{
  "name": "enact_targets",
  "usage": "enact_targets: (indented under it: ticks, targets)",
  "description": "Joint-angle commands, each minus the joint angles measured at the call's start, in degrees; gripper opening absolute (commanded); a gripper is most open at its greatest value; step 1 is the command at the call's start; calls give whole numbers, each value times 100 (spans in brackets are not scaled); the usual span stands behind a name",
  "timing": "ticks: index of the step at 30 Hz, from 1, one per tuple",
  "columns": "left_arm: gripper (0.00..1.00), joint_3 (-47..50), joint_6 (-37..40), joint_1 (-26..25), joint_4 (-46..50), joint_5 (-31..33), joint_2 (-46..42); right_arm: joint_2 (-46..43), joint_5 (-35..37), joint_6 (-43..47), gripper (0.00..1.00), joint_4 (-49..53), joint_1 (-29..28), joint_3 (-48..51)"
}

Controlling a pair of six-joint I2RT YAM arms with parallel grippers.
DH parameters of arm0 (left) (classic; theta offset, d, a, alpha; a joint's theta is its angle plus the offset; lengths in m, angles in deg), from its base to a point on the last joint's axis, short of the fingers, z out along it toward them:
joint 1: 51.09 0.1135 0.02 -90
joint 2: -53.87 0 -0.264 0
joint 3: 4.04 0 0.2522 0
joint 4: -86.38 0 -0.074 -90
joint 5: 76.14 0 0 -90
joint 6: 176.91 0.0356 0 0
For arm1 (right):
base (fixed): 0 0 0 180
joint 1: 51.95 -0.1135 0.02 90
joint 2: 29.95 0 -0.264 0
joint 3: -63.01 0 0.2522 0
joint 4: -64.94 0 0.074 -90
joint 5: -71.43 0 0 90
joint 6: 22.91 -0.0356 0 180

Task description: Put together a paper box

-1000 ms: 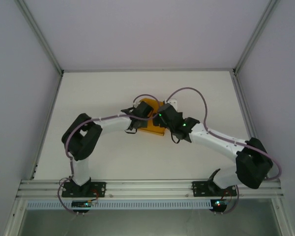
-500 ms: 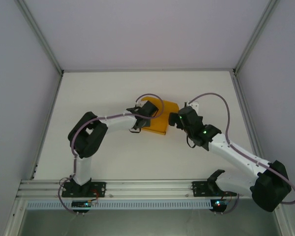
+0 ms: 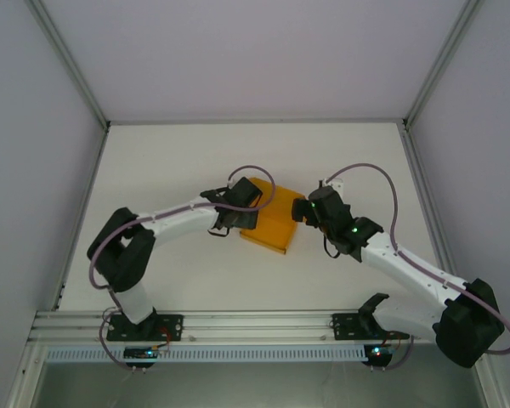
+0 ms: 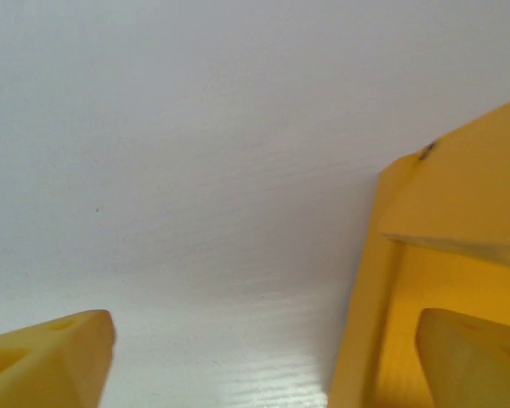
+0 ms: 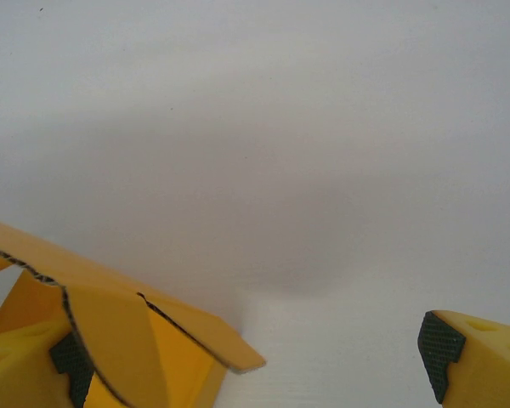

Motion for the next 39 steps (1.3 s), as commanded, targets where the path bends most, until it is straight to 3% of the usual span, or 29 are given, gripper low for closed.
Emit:
enact_targets:
  ticks: [1, 7, 11, 15, 20, 24, 28, 31, 36, 39]
  targets:
    - [99, 69, 256, -33, 65, -208, -309, -136, -110, 241, 99, 66, 34, -20]
    - [99, 112, 463, 8, 6, -264, -595, -284, -208, 973, 99, 56, 56, -48]
    - [99, 364, 924, 260, -364, -546, -1153, -333, -720, 1930, 98, -126, 145, 34]
    - [99, 377, 1608, 519, -613, -1120, -1604, -46, -1156, 2233, 89, 234, 342, -327]
    - [99, 24, 2207, 753, -582, -1506, -1514, 427, -1454, 2574, 71, 388, 408, -639]
    - [87, -285, 2644, 1060, -590, -2366, -1111, 764, -1626, 2764, 58, 654, 573, -943]
    - [74, -581, 3041, 1174, -557, -2942, -736, 946, -1792, 3027, 51, 822, 712, -1117]
    - [70, -791, 3352, 1170, -495, -3354, -469, 1055, -1998, 3231, 50, 890, 830, -1199]
    - [57, -1219, 3532, 1172, -212, -3143, -21, 1281, -2285, 3444, 36, 1068, 1000, -1370]
    - [51, -1388, 3617, 1174, -118, -3177, 159, 1352, -2400, 3522, 35, 1092, 1056, -1435]
